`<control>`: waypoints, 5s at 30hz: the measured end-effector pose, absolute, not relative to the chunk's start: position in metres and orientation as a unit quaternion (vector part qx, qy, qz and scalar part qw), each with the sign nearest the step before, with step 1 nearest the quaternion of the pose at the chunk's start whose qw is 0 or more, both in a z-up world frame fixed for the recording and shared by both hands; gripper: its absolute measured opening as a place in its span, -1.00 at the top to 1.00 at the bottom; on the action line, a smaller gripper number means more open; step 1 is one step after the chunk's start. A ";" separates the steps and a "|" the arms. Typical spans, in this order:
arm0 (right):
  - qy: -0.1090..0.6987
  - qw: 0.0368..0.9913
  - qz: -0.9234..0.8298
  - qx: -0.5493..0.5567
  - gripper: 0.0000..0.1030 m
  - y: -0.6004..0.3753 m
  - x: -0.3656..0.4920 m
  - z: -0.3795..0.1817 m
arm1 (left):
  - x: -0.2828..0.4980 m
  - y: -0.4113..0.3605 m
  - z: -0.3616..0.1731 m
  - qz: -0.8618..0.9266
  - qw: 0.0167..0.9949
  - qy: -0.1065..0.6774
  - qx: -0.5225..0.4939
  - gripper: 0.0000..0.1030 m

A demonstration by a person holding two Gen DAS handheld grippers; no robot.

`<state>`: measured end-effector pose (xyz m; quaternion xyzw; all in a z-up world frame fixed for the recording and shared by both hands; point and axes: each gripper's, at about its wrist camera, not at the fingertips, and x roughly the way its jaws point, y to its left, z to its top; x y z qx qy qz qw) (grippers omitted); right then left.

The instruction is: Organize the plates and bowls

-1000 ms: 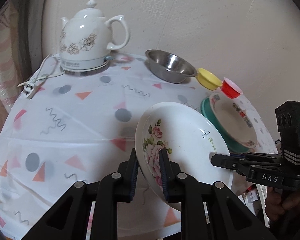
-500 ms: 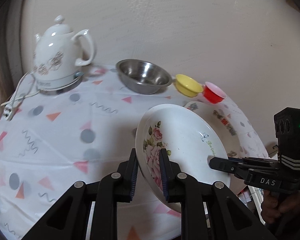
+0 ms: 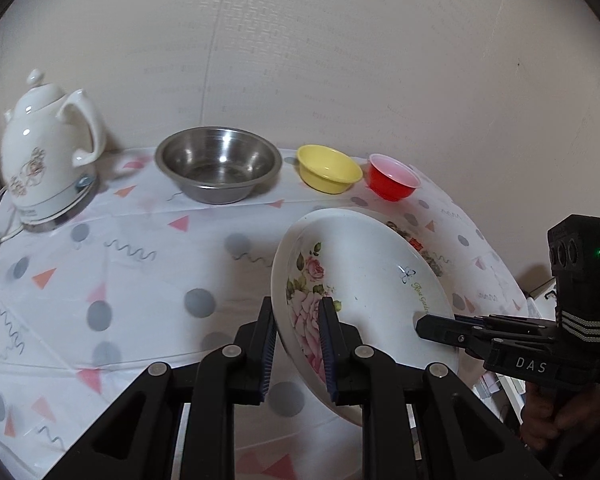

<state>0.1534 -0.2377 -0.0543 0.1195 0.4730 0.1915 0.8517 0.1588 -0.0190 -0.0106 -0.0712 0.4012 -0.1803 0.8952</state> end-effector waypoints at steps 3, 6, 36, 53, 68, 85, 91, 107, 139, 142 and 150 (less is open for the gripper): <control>0.473 0.852 0.186 0.124 0.66 -0.248 0.157 -0.055 | 0.163 -0.028 -0.011 -0.183 0.894 0.403 -0.069 0.62; 0.473 0.853 0.182 0.125 0.66 -0.254 0.159 -0.055 | 0.167 -0.036 -0.012 -0.185 0.893 0.405 -0.068 0.62; 0.491 0.847 0.153 0.131 0.66 -0.302 0.182 -0.068 | 0.202 -0.083 -0.033 -0.198 0.872 0.441 -0.075 0.62; 0.512 0.839 0.148 0.109 0.66 -0.305 0.204 -0.078 | 0.223 -0.094 -0.052 -0.174 0.864 0.467 -0.071 0.61; 0.527 0.834 0.146 0.077 0.61 -0.298 0.218 -0.081 | 0.227 -0.093 -0.056 -0.162 0.861 0.477 -0.065 0.61; 0.519 0.846 0.115 0.031 0.58 -0.289 0.212 -0.077 | 0.220 -0.095 -0.053 -0.165 0.862 0.477 -0.059 0.55; 0.517 0.850 0.104 0.017 0.52 -0.286 0.211 -0.075 | 0.218 -0.094 -0.052 -0.166 0.860 0.478 -0.060 0.55; 0.520 0.845 0.122 0.023 0.49 -0.288 0.208 -0.072 | 0.214 -0.097 -0.045 -0.161 0.866 0.471 -0.052 0.52; 0.508 0.842 0.090 0.156 0.43 -0.331 0.225 -0.088 | 0.214 -0.076 -0.055 -0.147 0.860 0.483 -0.077 0.39; 0.510 0.843 0.090 0.147 0.42 -0.327 0.226 -0.088 | 0.216 -0.076 -0.055 -0.147 0.860 0.483 -0.076 0.40; 0.508 0.845 0.085 0.141 0.41 -0.326 0.224 -0.090 | 0.213 -0.076 -0.055 -0.152 0.860 0.483 -0.069 0.40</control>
